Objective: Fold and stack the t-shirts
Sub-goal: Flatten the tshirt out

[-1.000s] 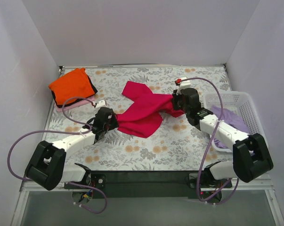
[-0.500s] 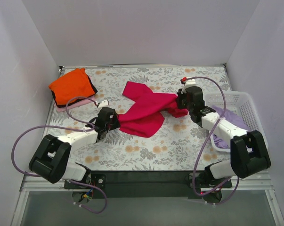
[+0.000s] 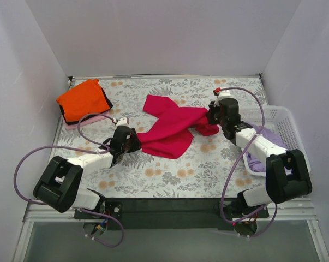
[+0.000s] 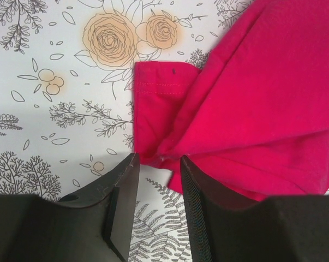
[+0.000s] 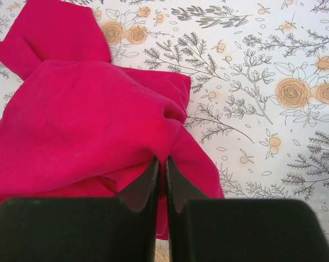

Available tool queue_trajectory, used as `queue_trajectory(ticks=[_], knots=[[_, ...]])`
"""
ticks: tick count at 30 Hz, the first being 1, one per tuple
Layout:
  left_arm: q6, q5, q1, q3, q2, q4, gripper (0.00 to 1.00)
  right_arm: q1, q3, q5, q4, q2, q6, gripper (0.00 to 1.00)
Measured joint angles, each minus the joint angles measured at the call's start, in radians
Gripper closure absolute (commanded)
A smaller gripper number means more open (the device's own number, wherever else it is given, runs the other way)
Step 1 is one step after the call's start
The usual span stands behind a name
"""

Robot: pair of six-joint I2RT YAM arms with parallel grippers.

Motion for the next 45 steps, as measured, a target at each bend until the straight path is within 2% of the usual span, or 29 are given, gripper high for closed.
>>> queue_trajectory(ticks=[13, 17, 23, 27, 33, 39, 45], knots=[[0.018, 0.072, 0.000, -0.034, -0.020, 0.051, 0.62, -0.025, 0.028, -0.043, 0.000, 0.043, 0.000, 0.99], [0.028, 0.090, 0.000, -0.034, -0.008, 0.077, 0.68, -0.025, 0.030, -0.045, -0.001, 0.045, 0.000, 0.99], [0.033, 0.092, 0.000, -0.034, 0.003, 0.076, 0.69, -0.025, 0.032, -0.046, -0.001, 0.045, 0.000, 0.99], [0.033, 0.090, 0.000, -0.034, 0.002, 0.069, 0.77, -0.025, 0.032, -0.046, -0.001, 0.045, 0.000, 0.99], [0.032, 0.090, 0.000, -0.037, -0.013, 0.065, 0.77, -0.025, 0.032, -0.046, -0.001, 0.045, 0.000, 0.99], [0.033, 0.094, 0.000, -0.041, -0.013, 0.062, 0.70, -0.025, 0.032, -0.064, 0.000, 0.045, 0.000, 0.99], [0.034, 0.097, 0.000, -0.041, 0.006, 0.062, 0.70, -0.025, 0.032, -0.071, -0.001, 0.045, 0.000, 0.99]])
